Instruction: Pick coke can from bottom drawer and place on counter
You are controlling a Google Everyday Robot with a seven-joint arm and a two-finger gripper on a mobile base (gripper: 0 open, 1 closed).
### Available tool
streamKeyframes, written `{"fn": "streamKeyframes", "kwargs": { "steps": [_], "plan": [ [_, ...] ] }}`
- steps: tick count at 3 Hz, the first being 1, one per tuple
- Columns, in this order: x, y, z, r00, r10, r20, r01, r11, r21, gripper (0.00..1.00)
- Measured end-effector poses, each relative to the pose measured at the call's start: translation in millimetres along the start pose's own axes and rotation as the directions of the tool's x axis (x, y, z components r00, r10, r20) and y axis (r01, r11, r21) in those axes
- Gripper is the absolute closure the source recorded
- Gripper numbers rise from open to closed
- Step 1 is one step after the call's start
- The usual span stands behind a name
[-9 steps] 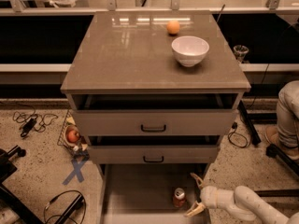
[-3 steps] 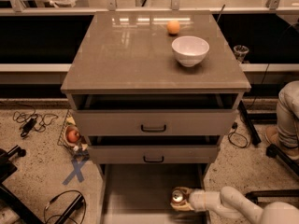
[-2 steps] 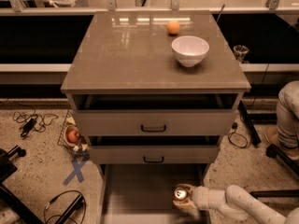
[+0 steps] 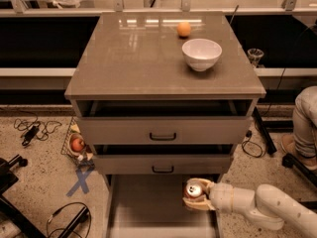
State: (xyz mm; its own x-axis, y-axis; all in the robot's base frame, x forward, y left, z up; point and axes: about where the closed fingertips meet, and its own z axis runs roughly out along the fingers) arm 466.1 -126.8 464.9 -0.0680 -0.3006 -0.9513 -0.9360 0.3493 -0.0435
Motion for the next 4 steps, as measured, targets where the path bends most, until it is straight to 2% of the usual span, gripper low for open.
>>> {"fn": "streamKeyframes", "kwargs": {
  "steps": [1,2,3,4],
  "plan": [
    [-90.0,9.4,-5.5,1.0,0.007,0.005,-0.007,1.0,0.003,1.0],
    [-168.1,10.8,-3.5,1.0,-0.003,-0.018,0.003,0.9996,0.029,1.0],
    [-233.2,4.7,-3.3,0.994,-0.028,-0.109,0.039,0.9943,0.099,1.0],
    [-233.2,4.7,-3.3,0.994,-0.028,-0.109,0.039,0.9943,0.099,1.0]
  ]
}}
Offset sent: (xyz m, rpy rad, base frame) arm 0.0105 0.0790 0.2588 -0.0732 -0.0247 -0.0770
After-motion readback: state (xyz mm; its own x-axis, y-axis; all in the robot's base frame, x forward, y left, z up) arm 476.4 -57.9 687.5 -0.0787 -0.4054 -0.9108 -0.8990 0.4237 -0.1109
